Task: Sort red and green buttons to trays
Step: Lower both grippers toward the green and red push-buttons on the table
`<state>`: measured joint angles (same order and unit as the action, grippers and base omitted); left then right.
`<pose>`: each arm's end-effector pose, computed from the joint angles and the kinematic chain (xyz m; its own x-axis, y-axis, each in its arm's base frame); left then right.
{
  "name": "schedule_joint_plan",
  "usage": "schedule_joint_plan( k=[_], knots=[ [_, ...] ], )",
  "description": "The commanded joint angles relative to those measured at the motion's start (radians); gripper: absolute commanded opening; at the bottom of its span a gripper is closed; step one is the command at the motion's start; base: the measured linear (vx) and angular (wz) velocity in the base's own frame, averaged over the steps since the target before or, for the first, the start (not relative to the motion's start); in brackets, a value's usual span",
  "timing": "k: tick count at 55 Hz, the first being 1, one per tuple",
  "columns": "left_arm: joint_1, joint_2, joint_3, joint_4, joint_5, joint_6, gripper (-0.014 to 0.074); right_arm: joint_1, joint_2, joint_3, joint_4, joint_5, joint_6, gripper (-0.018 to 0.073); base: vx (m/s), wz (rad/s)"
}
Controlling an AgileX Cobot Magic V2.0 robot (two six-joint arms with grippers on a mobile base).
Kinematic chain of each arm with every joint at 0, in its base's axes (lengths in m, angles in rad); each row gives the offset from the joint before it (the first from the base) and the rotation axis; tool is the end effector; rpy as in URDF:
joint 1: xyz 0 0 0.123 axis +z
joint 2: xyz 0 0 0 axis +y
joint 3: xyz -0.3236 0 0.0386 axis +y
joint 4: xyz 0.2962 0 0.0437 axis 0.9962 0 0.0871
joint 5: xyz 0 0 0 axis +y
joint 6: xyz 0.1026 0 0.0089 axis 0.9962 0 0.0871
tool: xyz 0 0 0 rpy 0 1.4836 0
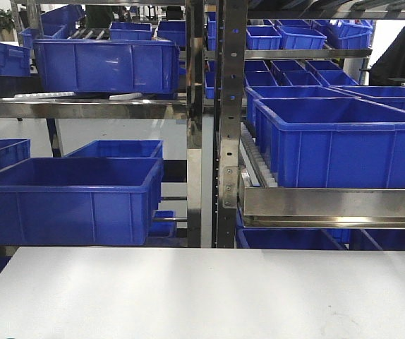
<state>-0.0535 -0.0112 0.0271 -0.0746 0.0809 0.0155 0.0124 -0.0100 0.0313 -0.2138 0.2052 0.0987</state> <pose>0.0757 -0.0047 0.1959 -0.0128 -0.0582 -0.9982 0.0588 0.9965 -0.0589 0.0751 -0.0035 0.1819 -0.1369 -0.1121 -0.9842 0.0154 0.9932 -0.1153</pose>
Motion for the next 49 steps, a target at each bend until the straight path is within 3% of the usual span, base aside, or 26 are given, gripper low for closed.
schedule_joint_plan(
  k=[1,36,44,49],
  knots=[
    [0.003,-0.005,-0.02,-0.002,-0.081,-0.007,-0.0006,-0.004,-0.012,0.013,-0.008,-0.086,-0.001,-0.0009,0.0,0.0],
    [0.003,-0.005,-0.02,-0.002,-0.081,-0.007,-0.0006,-0.004,-0.012,0.013,-0.008,-0.086,-0.001,-0.0009,0.0,0.0],
    [0.003,-0.005,-0.02,-0.002,-0.081,-0.007,-0.0006,-0.004,-0.012,0.013,-0.088,-0.104,-0.013,-0.0009,0.0,0.0],
    [0.003,-0.005,-0.02,-0.002,-0.092,-0.007,-0.0006,-0.004,-0.012,0.013,-0.089,-0.143,-0.012,-0.0009,0.0,0.0]
  ],
)
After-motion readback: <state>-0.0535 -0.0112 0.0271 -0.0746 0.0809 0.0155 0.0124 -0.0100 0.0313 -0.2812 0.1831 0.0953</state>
